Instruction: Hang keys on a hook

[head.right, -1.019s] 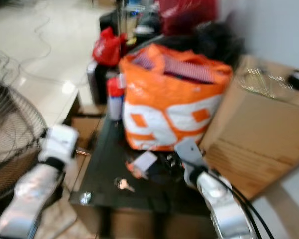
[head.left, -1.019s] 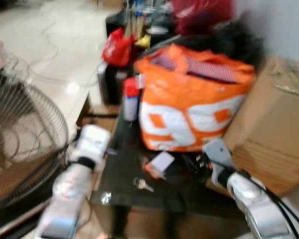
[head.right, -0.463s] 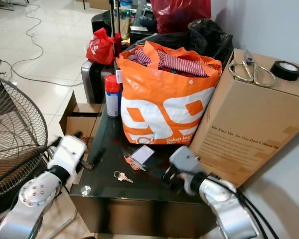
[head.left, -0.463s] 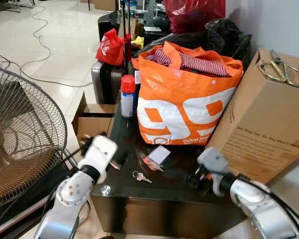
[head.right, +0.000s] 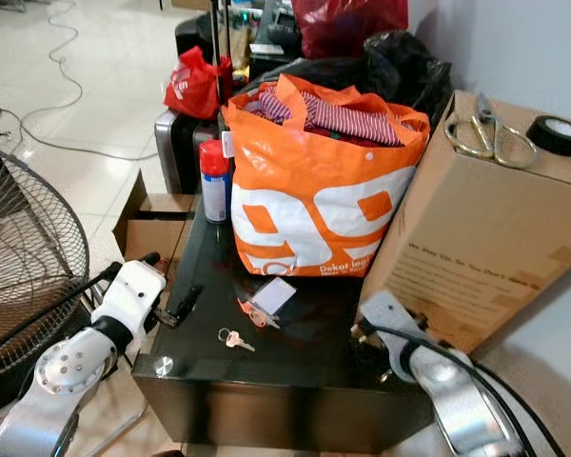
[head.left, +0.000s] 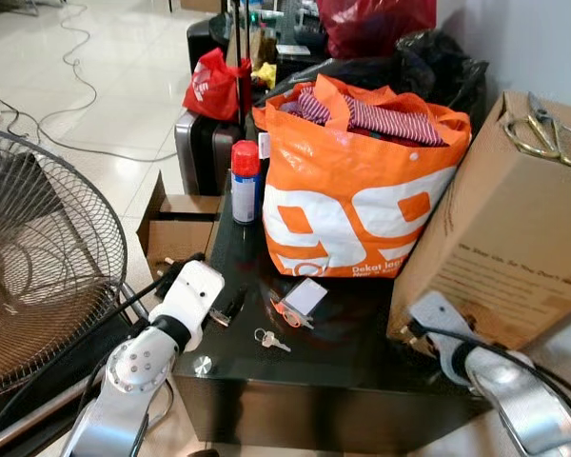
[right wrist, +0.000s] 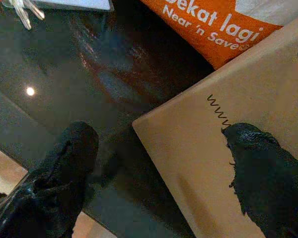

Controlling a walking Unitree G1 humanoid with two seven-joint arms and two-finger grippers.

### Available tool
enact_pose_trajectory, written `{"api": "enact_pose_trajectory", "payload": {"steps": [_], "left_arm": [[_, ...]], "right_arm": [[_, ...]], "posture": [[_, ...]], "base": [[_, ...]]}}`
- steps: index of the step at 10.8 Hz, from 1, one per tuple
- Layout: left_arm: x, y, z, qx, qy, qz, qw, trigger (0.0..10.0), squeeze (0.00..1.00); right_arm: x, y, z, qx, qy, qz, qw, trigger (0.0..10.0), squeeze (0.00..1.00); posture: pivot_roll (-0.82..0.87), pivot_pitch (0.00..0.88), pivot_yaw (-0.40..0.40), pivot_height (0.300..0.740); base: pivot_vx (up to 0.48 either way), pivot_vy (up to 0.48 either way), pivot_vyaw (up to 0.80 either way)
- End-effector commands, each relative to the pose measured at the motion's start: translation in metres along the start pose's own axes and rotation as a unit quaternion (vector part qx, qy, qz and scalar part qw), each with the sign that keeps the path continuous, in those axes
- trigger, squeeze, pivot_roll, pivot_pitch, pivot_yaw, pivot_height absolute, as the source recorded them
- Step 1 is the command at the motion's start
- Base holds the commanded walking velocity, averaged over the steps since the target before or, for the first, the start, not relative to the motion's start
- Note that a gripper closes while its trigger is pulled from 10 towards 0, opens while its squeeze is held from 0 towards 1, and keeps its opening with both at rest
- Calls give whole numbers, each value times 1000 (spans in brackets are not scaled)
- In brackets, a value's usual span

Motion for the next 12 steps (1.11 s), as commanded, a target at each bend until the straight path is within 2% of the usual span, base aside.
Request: {"api": "enact_pose_trajectory", "payload": {"steps": [1, 2, 4, 6, 8, 9, 10, 11, 12], "left_arm": [[-5, -1, -7, -29, -6, 13, 999, 10000, 0], [-9, -3, -11, -54, -8, 24, 998, 10000, 0], [-12, -4, -12, -64, -2, 28, 998, 10000, 0], [-15, -7, -16, -92, -17, 35, 995, 10000, 0], [-14, -10, -16, -101, -15, 34, 994, 10000, 0], [-14, -11, -16, -102, -14, 33, 994, 10000, 0], [-12, -11, -15, -103, -15, 30, 994, 10000, 0], [-11, -12, -15, -103, -15, 29, 994, 10000, 0], [-9, -13, -13, -92, -22, 22, 995, 10000, 0]], "right_arm": [[-25, -10, -49, -85, -19, 68, 994, 10000, 0], [-32, -10, -55, -90, -35, 90, 991, 10000, 0], [-43, -10, -59, -89, -58, 117, 987, 10000, 0], [-70, -18, -60, -69, -58, 160, 983, 10000, 0], [-77, -22, -65, -73, -55, 168, 982, 10000, 0], [-66, -19, -73, -100, -41, 148, 983, 10000, 0], [-45, -10, -79, -126, -24, 104, 986, 10000, 0], [-37, -7, -78, -128, -17, 89, 988, 10000, 0], [-24, -3, -62, -97, 11, 46, 994, 10000, 0]], "posture": [[-51, 0, -72, 740], [-49, 0, -70, 740], [-48, 0, -69, 740], [-52, 0, -71, 740], [-54, 0, -73, 740], [-55, 0, -73, 740], [-55, 0, -75, 740], [-52, 0, -77, 740], [-49, 0, -81, 740]], "base": [[0, 0, 0], [0, 0, 0], [0, 0, 0], [0, 0, 0], [0, 0, 0], [0, 0, 0], [0, 0, 0], [0, 0, 0], [0, 0, 0]]}}
Point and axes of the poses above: a point about 5 cm out from each wrist's last joint towards the gripper, its own y axis pointing out of the wrist towards the gripper, its own x axis along the axis of the wrist's last joint, z = x × y, the point moved 5 cm from there along y, pointing out of the wrist towards the gripper, and after that the axes turned 1 degree about -y, right-handed, at the moved point
